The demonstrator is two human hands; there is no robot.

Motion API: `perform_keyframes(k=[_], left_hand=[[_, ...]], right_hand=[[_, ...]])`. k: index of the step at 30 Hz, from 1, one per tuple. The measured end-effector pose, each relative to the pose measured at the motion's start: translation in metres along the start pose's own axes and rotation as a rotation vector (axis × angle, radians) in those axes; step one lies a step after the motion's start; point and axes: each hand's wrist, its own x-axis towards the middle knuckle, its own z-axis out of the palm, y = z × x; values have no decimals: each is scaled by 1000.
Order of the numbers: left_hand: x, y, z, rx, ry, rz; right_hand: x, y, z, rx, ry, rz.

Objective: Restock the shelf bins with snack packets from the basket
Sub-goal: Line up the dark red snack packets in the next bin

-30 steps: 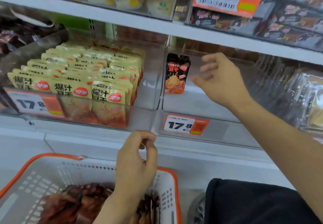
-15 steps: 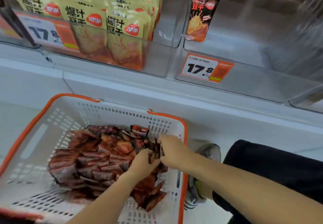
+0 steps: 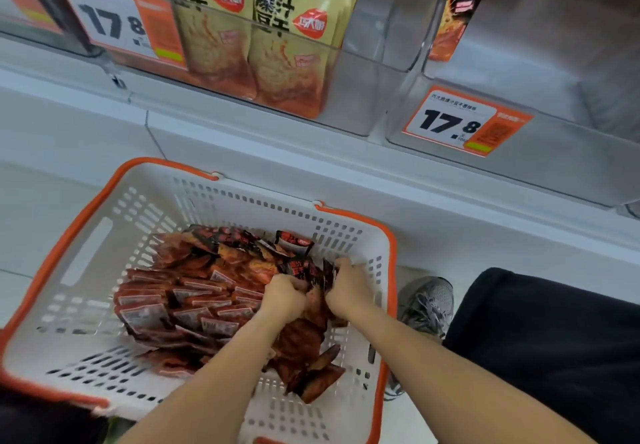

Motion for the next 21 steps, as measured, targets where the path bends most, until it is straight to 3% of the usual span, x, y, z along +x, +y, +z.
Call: perform_keyframes(k=[2, 4, 8, 10, 14, 18, 21], left_hand=[[1, 11, -31, 5, -90, -20], [-3, 20, -66, 37, -159, 69], [-19, 36, -117, 47, -244, 241], [-25, 45, -127, 1, -258, 289], [-46, 73, -127, -112, -283, 373], [-68, 110, -114, -199, -247, 612], [-89, 149, -113, -210, -68, 802]], right_hand=[[8, -3, -5, -20, 41, -75], [17, -8, -18, 24, -21, -114], [20, -30, -51, 682, -403, -19], [12, -43, -70, 749, -405, -118], [-11, -70, -128, 467, -249, -325], [-50, -99, -200, 68, -123, -532], [-86, -119, -253, -336, 59, -684]])
